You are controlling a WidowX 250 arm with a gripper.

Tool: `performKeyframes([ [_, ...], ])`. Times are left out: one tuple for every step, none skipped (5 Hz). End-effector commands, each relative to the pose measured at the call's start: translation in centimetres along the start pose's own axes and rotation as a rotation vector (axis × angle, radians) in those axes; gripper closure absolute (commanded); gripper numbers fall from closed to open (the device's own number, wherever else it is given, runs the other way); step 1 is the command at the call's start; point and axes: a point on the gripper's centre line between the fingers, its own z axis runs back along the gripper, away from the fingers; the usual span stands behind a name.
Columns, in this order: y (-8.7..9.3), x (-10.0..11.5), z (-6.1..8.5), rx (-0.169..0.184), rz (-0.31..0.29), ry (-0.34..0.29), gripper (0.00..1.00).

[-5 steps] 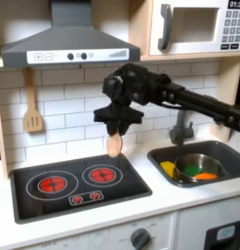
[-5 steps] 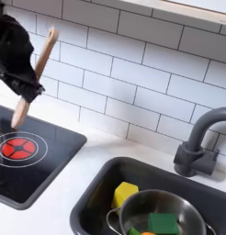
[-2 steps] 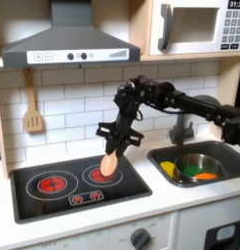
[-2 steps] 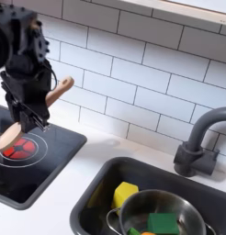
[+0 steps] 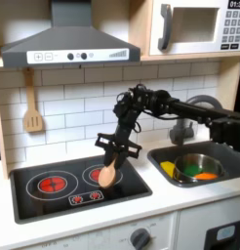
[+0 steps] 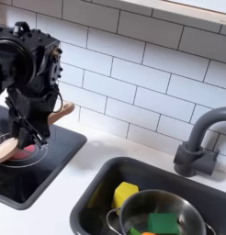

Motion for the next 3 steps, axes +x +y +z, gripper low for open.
performKeyframes([
  [-0.7,-0.9,-1.2,-0.231,0.104,0.067,1.0],
  [-0.1,-1.2,-0.7,-0.332,0.152,0.047,0.0],
  [0.2,-1.0,-0.2,-0.39,0.153,-0.001,0.0],
])
